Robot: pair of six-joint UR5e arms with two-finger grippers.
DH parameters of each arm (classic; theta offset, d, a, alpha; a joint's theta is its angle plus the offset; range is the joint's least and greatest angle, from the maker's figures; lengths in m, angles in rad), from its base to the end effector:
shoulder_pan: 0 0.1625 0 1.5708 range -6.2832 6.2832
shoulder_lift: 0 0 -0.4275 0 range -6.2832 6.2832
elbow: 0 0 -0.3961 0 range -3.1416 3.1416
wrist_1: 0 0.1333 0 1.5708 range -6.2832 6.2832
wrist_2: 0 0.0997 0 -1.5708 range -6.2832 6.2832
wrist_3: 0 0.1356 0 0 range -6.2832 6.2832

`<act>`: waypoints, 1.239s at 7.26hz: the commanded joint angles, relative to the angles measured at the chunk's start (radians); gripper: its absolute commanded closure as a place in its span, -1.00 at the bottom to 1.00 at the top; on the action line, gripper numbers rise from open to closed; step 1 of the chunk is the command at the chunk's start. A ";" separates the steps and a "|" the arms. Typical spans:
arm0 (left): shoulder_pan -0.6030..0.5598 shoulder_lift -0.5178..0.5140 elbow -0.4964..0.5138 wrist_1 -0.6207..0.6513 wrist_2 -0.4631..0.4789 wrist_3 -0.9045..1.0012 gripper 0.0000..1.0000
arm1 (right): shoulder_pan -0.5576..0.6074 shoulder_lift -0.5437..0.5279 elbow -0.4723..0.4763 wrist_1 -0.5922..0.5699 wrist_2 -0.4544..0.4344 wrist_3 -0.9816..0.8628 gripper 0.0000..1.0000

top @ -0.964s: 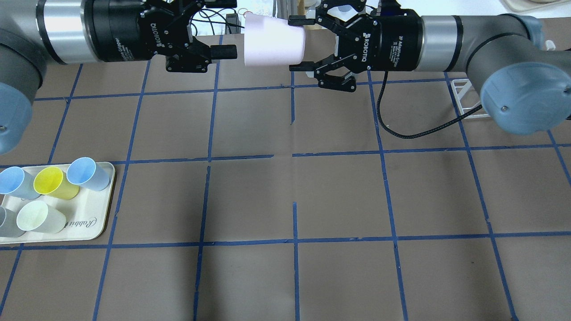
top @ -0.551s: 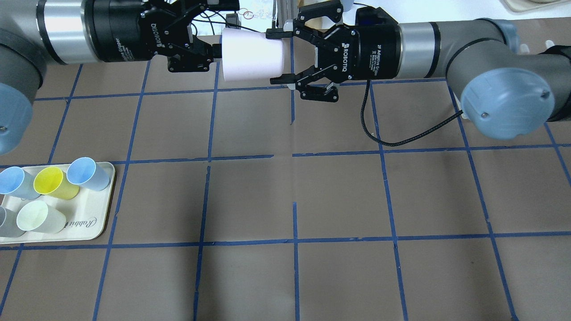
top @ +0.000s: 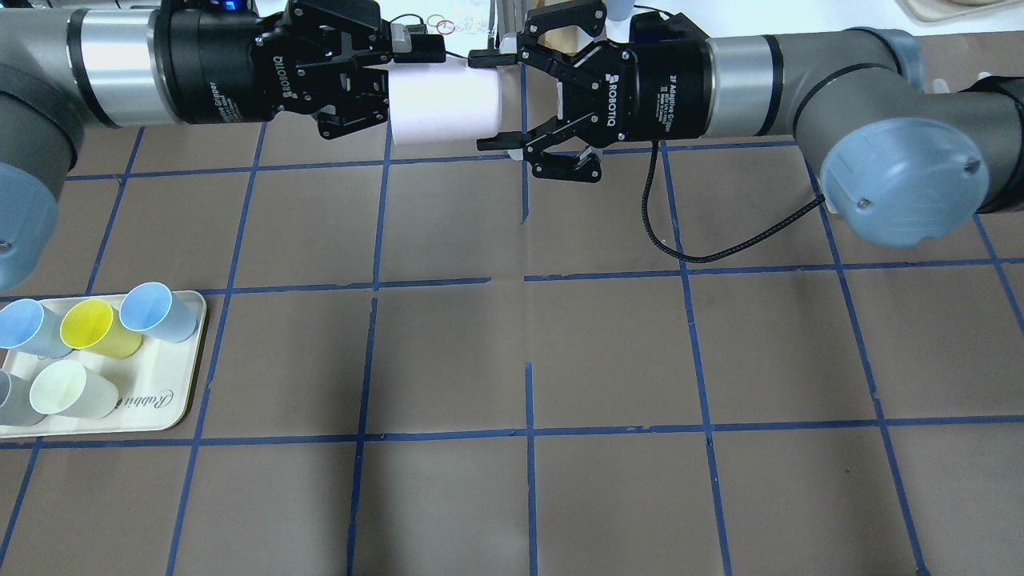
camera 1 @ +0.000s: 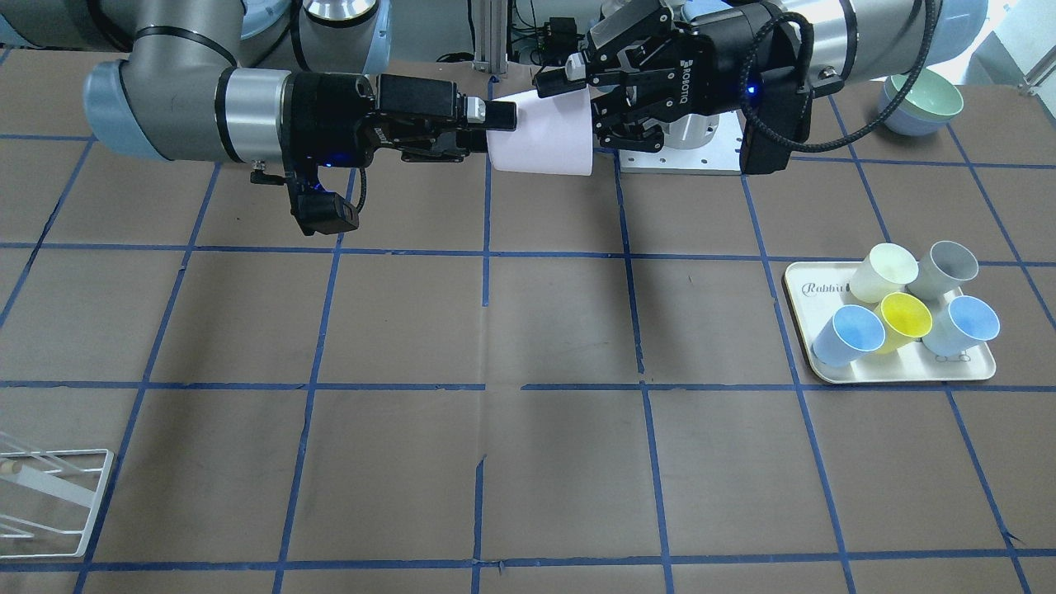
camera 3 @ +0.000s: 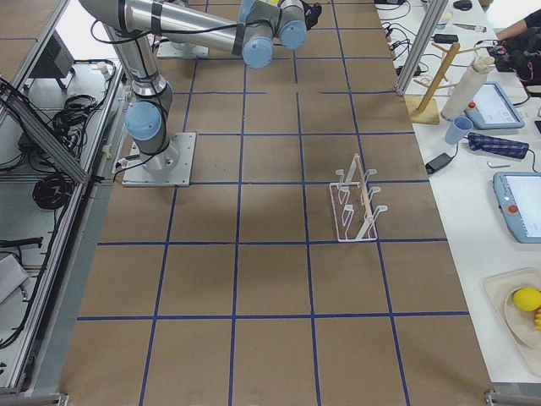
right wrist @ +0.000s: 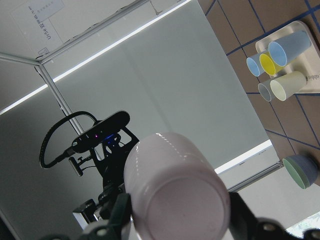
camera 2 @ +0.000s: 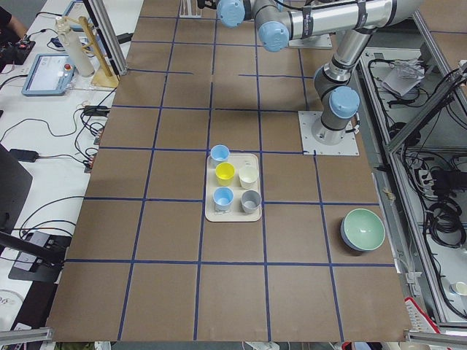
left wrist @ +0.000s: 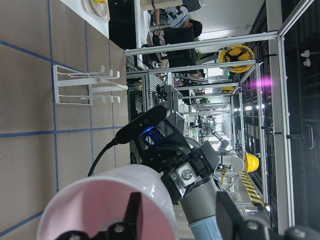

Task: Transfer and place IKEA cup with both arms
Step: 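Close the left gripper on the pink cup beside the right gripper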

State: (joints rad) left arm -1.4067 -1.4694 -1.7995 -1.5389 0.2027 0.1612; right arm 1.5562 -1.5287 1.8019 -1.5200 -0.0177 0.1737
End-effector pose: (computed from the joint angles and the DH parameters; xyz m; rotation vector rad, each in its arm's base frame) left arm -0.1896 -0.4837 0.5008 0.0716 -1.7736 0.1506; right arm 0.2617 -0.4970 0.4487 0.4012 1.5494 0.3808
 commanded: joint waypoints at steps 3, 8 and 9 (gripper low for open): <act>0.000 0.011 -0.006 0.000 0.007 -0.002 0.61 | -0.005 -0.001 -0.001 0.003 -0.004 0.004 -0.44; 0.002 0.011 -0.004 0.003 0.009 -0.015 0.97 | -0.152 0.007 -0.007 -0.020 -0.058 0.081 -1.00; 0.006 0.009 0.006 0.000 0.013 -0.020 1.00 | -0.191 0.004 -0.009 -0.034 -0.176 0.082 -1.00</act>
State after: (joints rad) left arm -1.4044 -1.4591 -1.8011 -1.5365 0.2123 0.1473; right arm 1.4224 -1.5226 1.7952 -1.5435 -0.0887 0.2546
